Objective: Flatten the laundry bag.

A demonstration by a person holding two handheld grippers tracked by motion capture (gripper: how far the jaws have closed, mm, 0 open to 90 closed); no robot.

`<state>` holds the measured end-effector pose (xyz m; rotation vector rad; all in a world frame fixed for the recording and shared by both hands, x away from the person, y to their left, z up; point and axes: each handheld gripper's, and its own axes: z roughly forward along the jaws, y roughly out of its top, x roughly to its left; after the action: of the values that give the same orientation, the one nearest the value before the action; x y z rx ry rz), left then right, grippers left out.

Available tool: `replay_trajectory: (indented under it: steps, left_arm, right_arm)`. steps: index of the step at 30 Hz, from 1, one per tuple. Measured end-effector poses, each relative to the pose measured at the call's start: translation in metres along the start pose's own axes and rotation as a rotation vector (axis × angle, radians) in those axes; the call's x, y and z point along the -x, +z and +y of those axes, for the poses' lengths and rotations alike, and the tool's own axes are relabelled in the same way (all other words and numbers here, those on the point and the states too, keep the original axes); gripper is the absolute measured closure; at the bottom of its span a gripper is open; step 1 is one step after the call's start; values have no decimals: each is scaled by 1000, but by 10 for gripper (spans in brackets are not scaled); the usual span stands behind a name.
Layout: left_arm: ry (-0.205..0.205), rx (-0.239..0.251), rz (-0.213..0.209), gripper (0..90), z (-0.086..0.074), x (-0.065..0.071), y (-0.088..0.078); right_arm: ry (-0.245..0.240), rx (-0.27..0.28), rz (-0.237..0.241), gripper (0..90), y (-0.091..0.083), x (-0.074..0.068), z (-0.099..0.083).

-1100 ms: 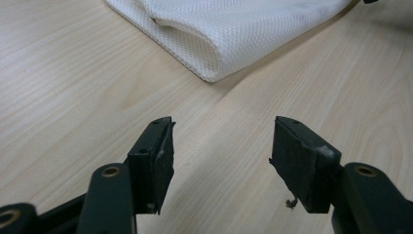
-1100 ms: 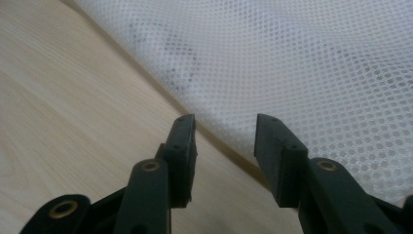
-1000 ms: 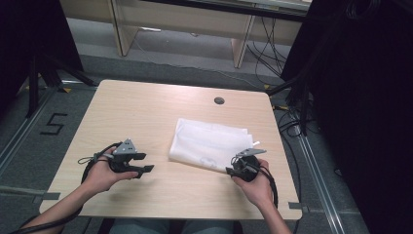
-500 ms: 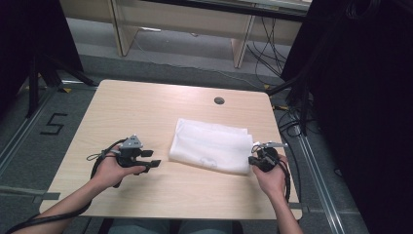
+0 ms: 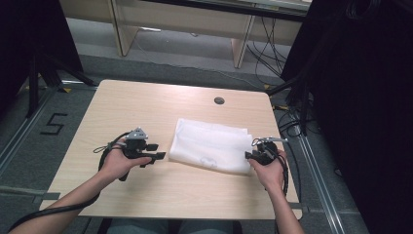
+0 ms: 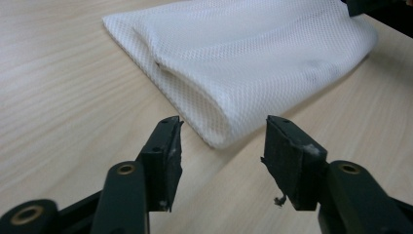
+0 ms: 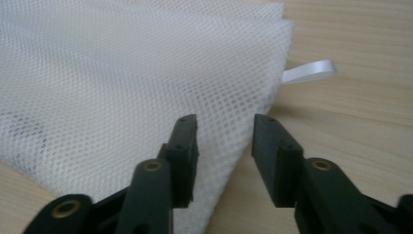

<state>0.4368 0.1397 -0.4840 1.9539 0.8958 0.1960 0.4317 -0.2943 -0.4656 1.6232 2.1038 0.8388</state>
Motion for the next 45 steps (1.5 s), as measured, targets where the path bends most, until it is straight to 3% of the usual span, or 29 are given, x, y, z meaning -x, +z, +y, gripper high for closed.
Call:
replay_trajectory:
  steps: [4,5,8,9,11,12,13,15,16,21,22,23,25,26,27,28,33,34,35,38,39,45]
  left_arm:
    - [0,-34,4,451,6,1,17]
    - [1,-38,1,449,6,2,21]
    - [-13,-54,-16,449,7,4,29]
    - [-12,-59,-17,450,7,5,30]
    - [-13,-66,-23,452,7,7,34]
    - [-15,-75,-32,454,7,7,36]
    - [-22,-77,-37,456,6,8,37]
    - [-22,-82,-36,455,6,9,38]
    - [-16,-92,-33,459,4,8,40]
    - [-4,-120,-13,537,3,5,37]
    - [2,-127,-6,558,3,5,37]
    - [27,-158,-9,576,4,3,35]
    - [5,-158,8,617,2,4,35]
    - [23,-181,1,641,2,2,33]
    - [14,-187,5,667,2,2,33]
    - [16,-196,9,685,2,2,31]
    - [21,-220,28,768,0,2,27]
    - [19,-226,29,777,0,2,26]
    - [34,-232,34,784,0,3,25]
    - [54,-257,44,793,-2,5,20]
    - [48,-254,49,793,-3,6,18]
    - [48,-276,47,792,-13,5,4]
  right_arm:
    - [-6,-21,-10,568,9,0,2]
    - [25,-33,-8,572,10,0,4]
    - [-10,-50,-38,593,15,2,6]
    - [17,-58,-32,600,17,0,7]
    - [-7,-83,-43,646,21,0,7]
    - [-1,-87,-32,668,22,-2,7]
    - [-25,-95,-21,701,24,-2,6]
    - [-7,-101,-18,715,25,-5,6]
    - [-34,-109,-17,743,26,-7,5]
    - [-51,-109,-16,810,25,-13,4]
    - [-74,-105,-10,813,27,-14,4]
    - [-82,-112,-13,821,27,-16,4]
    - [-84,-113,-4,839,27,-19,4]
    - [-97,-107,-8,858,27,-20,4]
    - [-88,-114,6,859,26,-22,4]
    - [-112,-109,7,860,27,-22,3]
    - [-103,-120,21,871,26,-29,3]
    - [-130,-100,29,872,28,-29,2]
    - [-94,-130,27,873,25,-33,2]
    - [-139,-122,36,873,26,-35,1]
    - [-121,-124,51,873,25,-38,1]
    - [-152,-136,78,873,25,-49,1]
